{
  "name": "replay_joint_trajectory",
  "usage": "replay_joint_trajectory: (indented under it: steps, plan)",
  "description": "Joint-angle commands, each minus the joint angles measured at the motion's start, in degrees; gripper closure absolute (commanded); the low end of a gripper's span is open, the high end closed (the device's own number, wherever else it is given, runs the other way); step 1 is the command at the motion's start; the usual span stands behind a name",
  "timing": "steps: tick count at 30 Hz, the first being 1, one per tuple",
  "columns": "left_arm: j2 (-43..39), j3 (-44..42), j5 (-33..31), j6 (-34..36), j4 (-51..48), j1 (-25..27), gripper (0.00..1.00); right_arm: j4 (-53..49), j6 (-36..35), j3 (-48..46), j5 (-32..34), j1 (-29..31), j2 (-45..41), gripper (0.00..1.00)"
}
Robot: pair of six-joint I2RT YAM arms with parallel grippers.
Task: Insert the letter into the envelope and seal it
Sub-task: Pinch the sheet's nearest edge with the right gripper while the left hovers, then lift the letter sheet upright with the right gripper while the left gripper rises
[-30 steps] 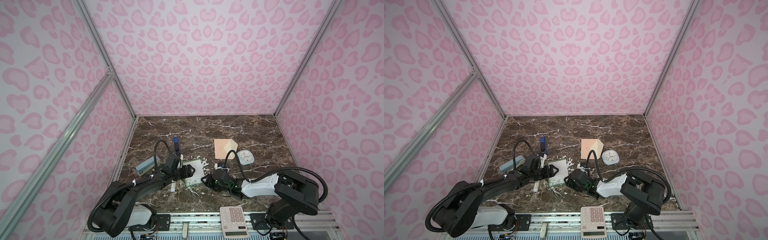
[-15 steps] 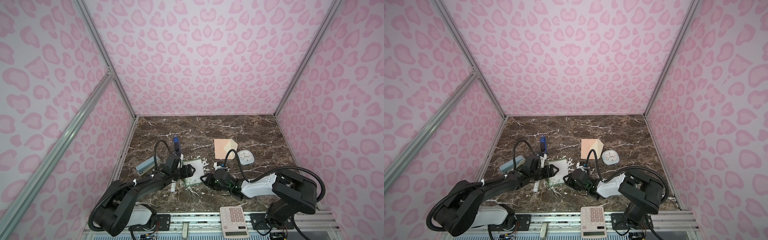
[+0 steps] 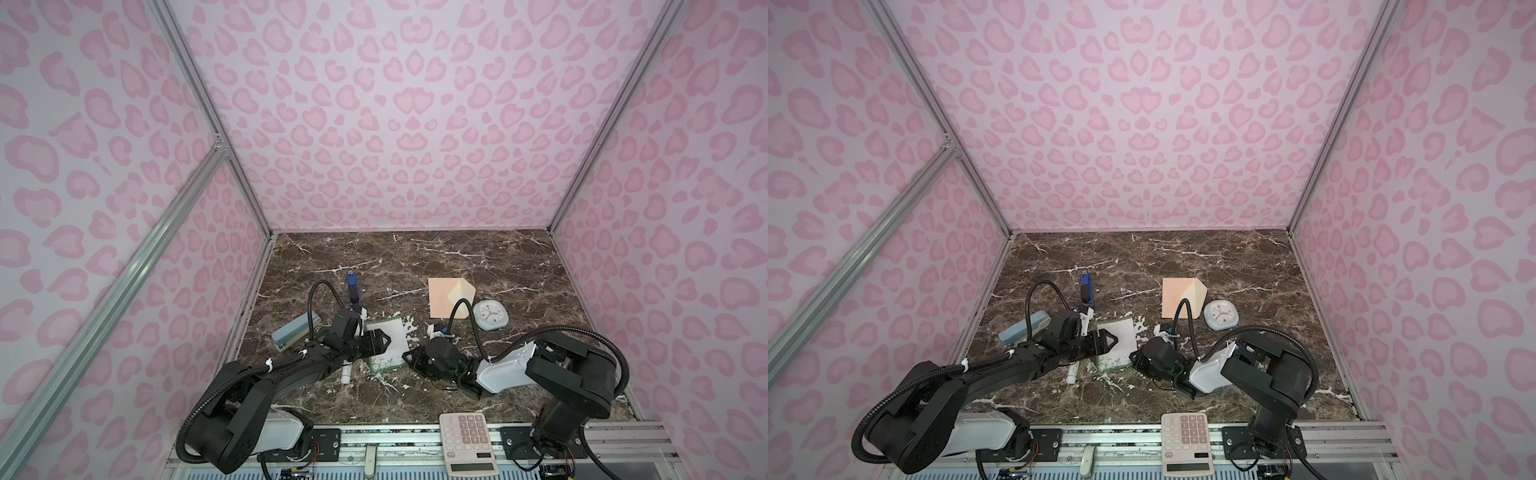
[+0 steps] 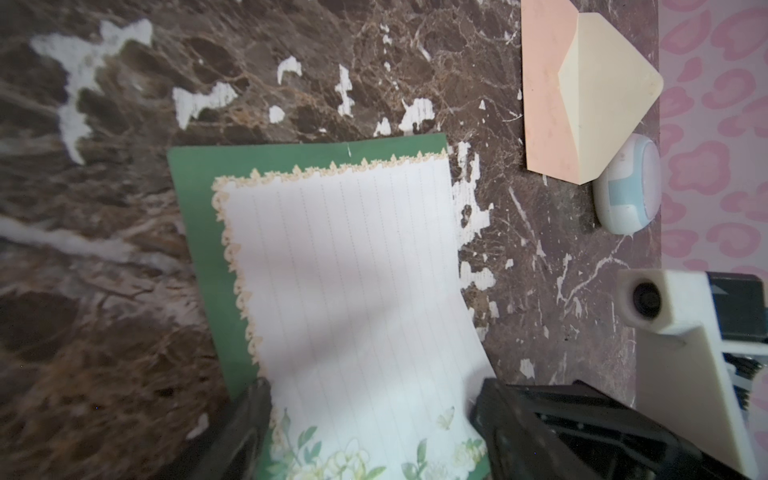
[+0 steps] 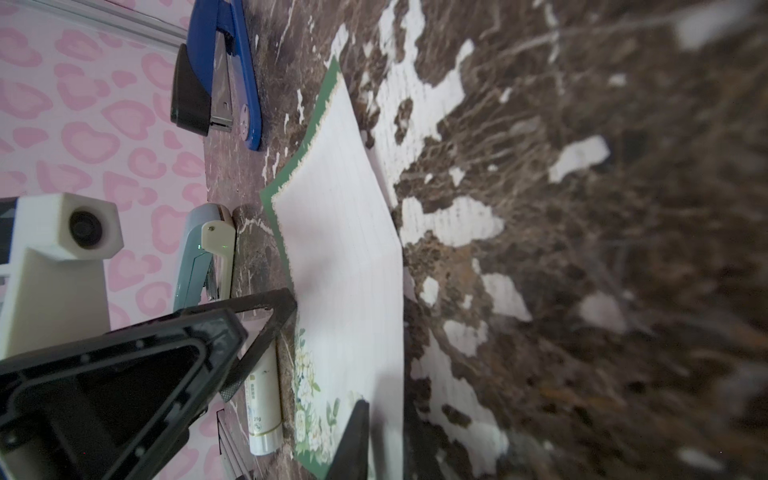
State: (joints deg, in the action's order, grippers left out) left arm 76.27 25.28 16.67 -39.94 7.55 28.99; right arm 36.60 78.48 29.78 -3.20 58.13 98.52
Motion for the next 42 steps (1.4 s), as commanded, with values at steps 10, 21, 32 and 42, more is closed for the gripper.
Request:
replay_joint_trajectory:
  steps: [10, 21, 32, 42]
  plan:
    - [-6.43, 4.45, -0.46, 2.72, -7.88, 0.01, 0.12, -7.62, -7.55, 0.6, -0.05, -2.06, -6.11, 1.0]
    - [-24.6, 19.8, -9.63, 20.7, -24.89, -0.03, 0.05, -50.11, -50.28, 18.75, -1.19, -8.91, -23.23, 1.0]
    - [-30.98, 23.26, -11.24, 40.32, -20.05, -0.16, 0.04, -65.08, -75.78, 27.16, -4.03, -10.75, -34.8, 1.0]
    - [-30.06, 25.79, -7.97, 50.2, -18.12, -0.37, 0.09, -60.12, -90.66, 21.53, -8.81, -10.14, -48.3, 1.0]
